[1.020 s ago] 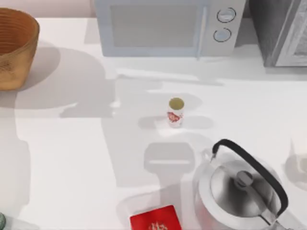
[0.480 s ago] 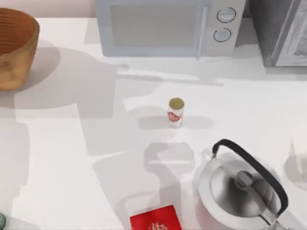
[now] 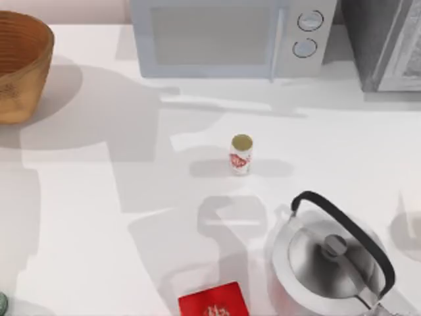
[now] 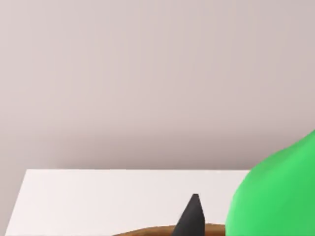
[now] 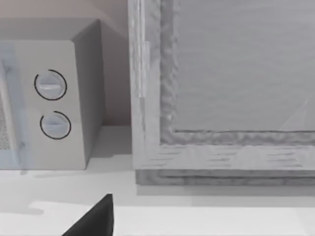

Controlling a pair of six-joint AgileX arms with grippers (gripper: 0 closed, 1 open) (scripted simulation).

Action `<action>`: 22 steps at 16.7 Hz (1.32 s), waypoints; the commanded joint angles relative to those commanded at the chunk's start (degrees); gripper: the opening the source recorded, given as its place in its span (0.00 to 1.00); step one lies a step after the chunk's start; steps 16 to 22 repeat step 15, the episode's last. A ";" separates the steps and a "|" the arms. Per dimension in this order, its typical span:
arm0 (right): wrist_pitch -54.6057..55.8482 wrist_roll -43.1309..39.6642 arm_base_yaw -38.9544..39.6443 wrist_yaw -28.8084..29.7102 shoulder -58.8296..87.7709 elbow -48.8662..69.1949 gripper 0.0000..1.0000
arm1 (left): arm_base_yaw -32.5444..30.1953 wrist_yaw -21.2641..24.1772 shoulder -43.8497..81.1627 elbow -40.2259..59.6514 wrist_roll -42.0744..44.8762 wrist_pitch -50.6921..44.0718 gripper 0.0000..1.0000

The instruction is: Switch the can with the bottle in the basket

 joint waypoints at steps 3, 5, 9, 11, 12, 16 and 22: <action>0.00 0.00 0.00 0.00 0.00 0.00 1.00 | 0.00 0.00 0.00 0.00 0.00 0.00 0.53; 0.00 0.00 0.00 0.00 0.00 0.00 1.00 | 0.00 0.00 0.00 0.00 0.00 0.00 0.68; 0.00 0.00 0.00 0.00 0.00 0.00 1.00 | 0.00 0.00 0.00 0.00 0.00 0.00 0.98; 0.00 0.00 0.00 0.00 0.00 0.00 1.00 | 0.00 0.00 0.00 0.00 0.00 0.00 1.00; 0.00 0.00 0.00 0.00 0.00 0.00 1.00 | 0.00 0.00 0.00 0.00 0.00 0.00 1.00; 0.00 0.00 0.00 0.00 0.00 0.00 1.00 | 0.00 0.00 0.00 0.00 0.00 0.00 1.00; 0.00 0.00 0.00 0.00 0.00 0.00 1.00 | 0.00 0.00 0.00 0.00 0.00 0.00 1.00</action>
